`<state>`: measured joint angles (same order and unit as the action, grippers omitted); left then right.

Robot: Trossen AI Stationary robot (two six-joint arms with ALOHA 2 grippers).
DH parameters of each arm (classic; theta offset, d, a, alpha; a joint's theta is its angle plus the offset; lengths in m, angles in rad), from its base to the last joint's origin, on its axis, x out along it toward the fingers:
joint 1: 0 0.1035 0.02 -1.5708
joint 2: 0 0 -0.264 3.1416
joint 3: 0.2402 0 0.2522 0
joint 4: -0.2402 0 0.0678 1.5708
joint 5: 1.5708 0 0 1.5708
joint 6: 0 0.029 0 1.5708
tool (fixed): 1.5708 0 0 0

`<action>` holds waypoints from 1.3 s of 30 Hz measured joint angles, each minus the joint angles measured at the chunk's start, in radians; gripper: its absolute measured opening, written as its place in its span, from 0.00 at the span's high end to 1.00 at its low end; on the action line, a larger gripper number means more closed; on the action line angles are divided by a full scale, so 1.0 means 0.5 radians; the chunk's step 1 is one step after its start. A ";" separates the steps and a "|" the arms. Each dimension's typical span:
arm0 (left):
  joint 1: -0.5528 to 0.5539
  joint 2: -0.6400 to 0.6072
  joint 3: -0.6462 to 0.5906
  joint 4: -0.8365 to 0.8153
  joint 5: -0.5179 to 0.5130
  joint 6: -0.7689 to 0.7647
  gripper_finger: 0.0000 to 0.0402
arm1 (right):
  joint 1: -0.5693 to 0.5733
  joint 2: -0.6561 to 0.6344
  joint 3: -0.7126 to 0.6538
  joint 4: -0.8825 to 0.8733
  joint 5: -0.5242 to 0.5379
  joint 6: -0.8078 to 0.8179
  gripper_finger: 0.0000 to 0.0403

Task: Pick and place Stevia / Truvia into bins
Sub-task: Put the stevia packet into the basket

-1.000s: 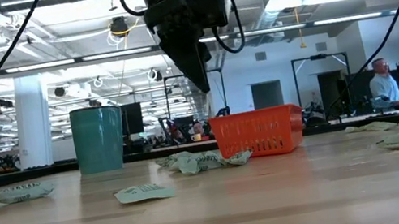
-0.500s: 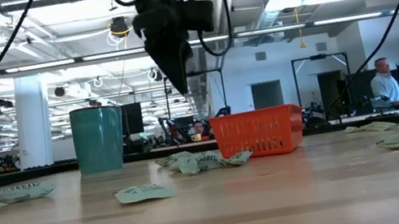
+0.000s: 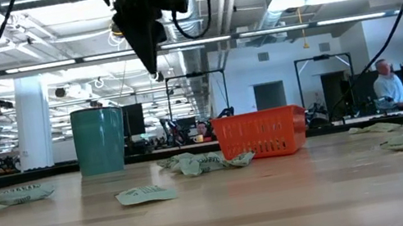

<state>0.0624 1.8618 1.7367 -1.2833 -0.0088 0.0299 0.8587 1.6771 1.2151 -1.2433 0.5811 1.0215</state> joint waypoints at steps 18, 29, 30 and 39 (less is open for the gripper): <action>-0.037 -0.091 -0.449 -0.028 -0.317 -0.238 0.59 | -1.153 -0.465 -0.071 0.897 -0.404 -1.603 1.00; -0.125 -0.400 -0.977 0.380 -0.443 -0.412 0.59 | -1.557 -0.356 -0.194 1.199 -0.804 -1.942 1.00; -0.143 -0.442 -1.034 0.437 -0.447 -0.432 0.59 | -1.579 -0.335 -0.190 1.258 -0.837 -1.949 1.00; -0.312 -0.689 -1.474 0.955 -0.255 -0.519 0.59 | -1.696 -0.228 -0.192 1.308 -0.913 -1.961 0.82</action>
<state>-0.0938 1.5174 0.9997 -0.8060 -0.1361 -0.2296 0.0108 1.5632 1.1191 -0.5894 0.1246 0.0410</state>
